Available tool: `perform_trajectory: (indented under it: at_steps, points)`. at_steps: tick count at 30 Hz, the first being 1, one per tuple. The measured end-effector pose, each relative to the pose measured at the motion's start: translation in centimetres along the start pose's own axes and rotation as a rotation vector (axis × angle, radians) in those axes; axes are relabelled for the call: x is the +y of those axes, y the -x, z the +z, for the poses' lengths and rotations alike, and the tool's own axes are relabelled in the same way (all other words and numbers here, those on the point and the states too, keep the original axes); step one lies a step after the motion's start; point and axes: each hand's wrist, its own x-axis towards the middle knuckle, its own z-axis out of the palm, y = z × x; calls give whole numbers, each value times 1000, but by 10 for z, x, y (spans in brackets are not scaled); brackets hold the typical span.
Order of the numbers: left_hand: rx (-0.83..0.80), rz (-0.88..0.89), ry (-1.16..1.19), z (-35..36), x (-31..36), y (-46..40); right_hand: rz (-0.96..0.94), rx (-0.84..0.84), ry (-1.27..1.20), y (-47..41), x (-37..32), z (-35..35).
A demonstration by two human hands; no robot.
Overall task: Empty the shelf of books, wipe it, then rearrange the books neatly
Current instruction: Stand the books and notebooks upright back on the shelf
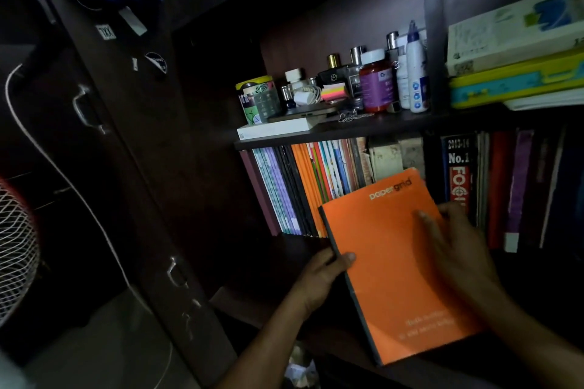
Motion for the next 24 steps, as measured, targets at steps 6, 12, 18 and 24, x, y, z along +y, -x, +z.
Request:
perform_trajectory:
  at_steps: [6,12,18,24]
  points:
    - [304,31,418,-11,5,1,-64,-440,-116,0,9,9]
    - [378,40,452,-15,10,12,-59,-486,-21,4,13,16]
    - [75,-28,225,-14,12,18,-137,-260,2,4,11,11]
    - [370,65,155,-47,14,19,-228,-303,89,8,9,18]
